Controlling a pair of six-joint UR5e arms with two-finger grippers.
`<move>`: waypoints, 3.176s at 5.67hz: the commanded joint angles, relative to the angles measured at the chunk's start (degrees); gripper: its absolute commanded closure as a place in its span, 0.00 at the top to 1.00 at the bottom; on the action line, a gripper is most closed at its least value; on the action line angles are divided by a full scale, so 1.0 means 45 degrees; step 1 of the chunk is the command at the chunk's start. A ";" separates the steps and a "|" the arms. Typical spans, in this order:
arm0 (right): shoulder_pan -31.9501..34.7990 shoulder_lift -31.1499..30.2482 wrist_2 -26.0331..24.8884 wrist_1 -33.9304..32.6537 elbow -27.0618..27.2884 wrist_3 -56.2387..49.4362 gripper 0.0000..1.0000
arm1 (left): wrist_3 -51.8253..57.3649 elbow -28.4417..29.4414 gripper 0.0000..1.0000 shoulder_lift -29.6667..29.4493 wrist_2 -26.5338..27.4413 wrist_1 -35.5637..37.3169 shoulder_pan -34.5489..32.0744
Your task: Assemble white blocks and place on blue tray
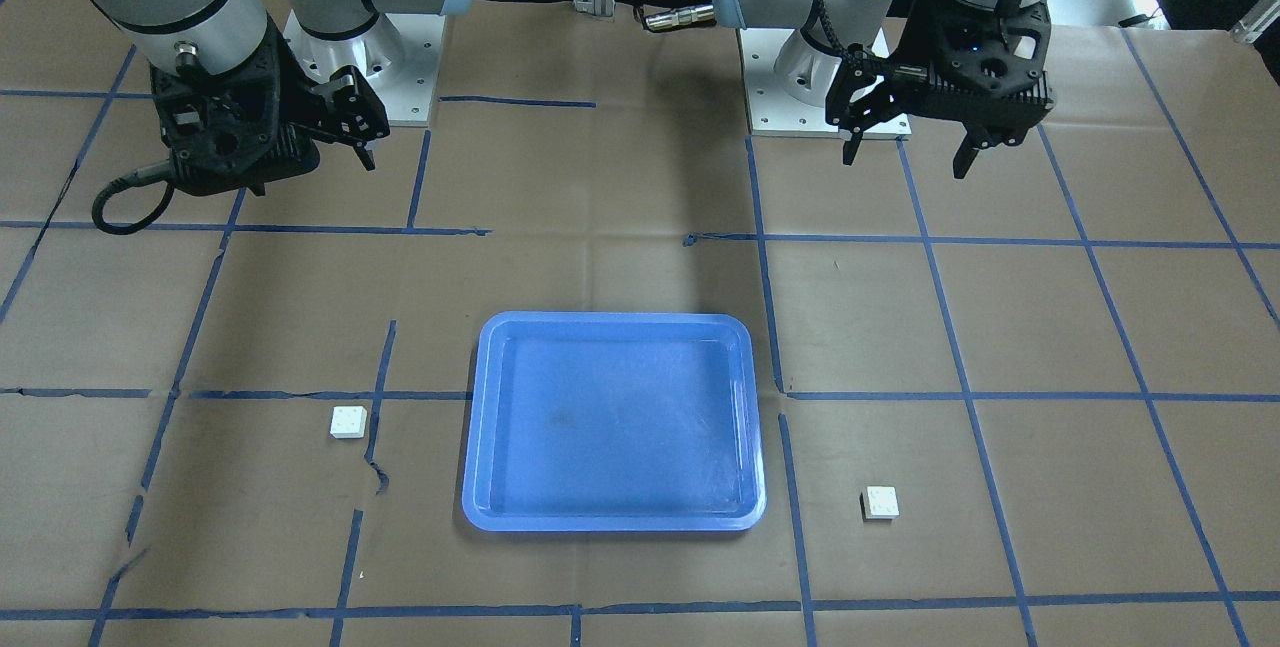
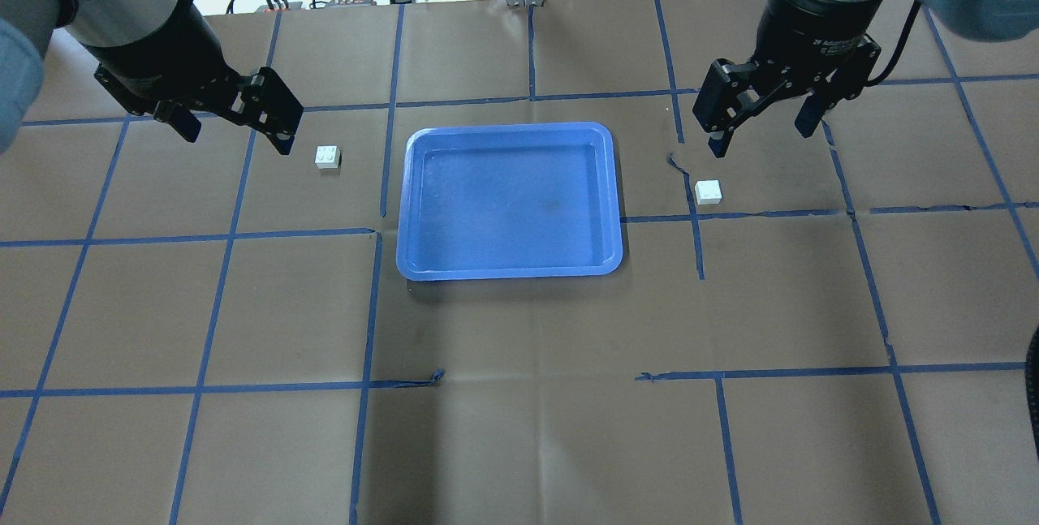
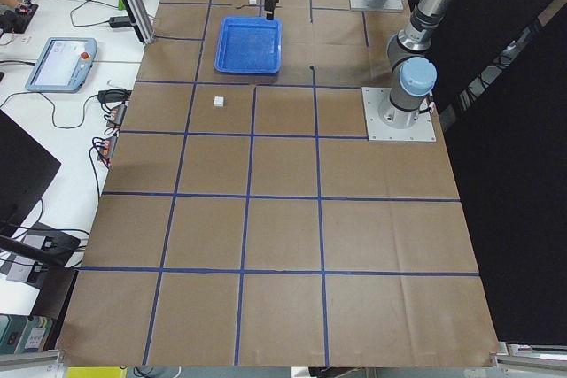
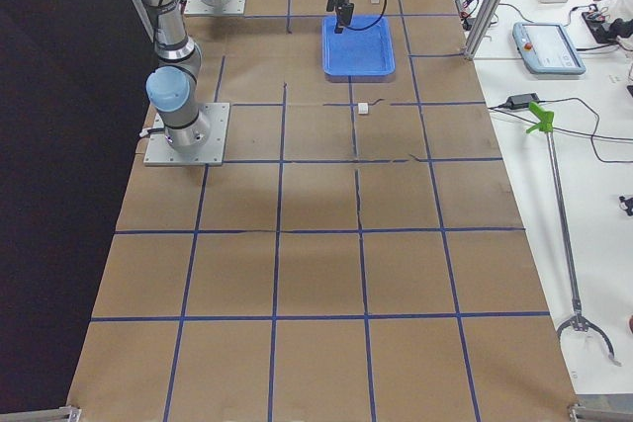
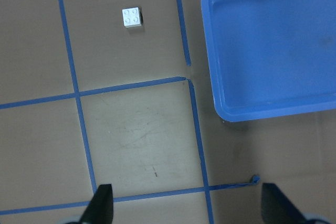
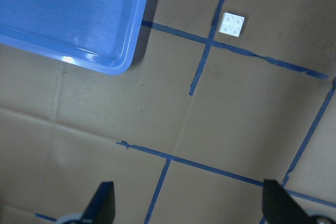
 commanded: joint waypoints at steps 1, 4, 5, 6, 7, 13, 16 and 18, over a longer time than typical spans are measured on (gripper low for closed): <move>-0.0411 0.0643 0.0032 -0.0903 0.0051 -0.5365 1.00 | 0.3000 0.0058 0.99 -0.1447 -0.0009 0.1009 0.0838; -0.1542 0.1057 0.0265 -0.4550 0.1684 -1.4363 1.00 | 0.8053 -0.0080 0.97 -0.4786 -0.0534 0.4956 0.1018; -0.2050 0.1309 0.1523 -0.5317 0.2117 -1.6430 1.00 | 1.1403 -0.0137 0.97 -0.5666 -0.0595 0.5930 0.1018; -0.2751 0.2007 0.2754 -0.5479 0.2160 -1.7495 1.00 | 1.4008 -0.0196 0.93 -0.6564 -0.0537 0.7467 0.1018; -0.3628 0.2865 0.4874 -0.5558 0.2179 -1.8782 1.00 | 1.5620 -0.0158 0.94 -0.7366 -0.0595 0.8179 0.1018; -0.4769 0.5099 0.7963 -0.7610 0.4953 -2.2194 1.00 | 1.7707 -0.0216 0.35 -0.8488 -0.0459 0.8420 0.1057; -0.5277 0.5373 0.8059 -0.8058 0.4855 -2.2174 1.00 | 1.7259 -0.0216 0.00 -0.7828 -0.0459 0.8285 0.1019; -0.5103 0.5627 0.8079 -0.8156 0.4856 -2.2194 1.00 | 1.5490 -0.1050 0.00 -0.6754 -0.0575 0.7952 -0.1329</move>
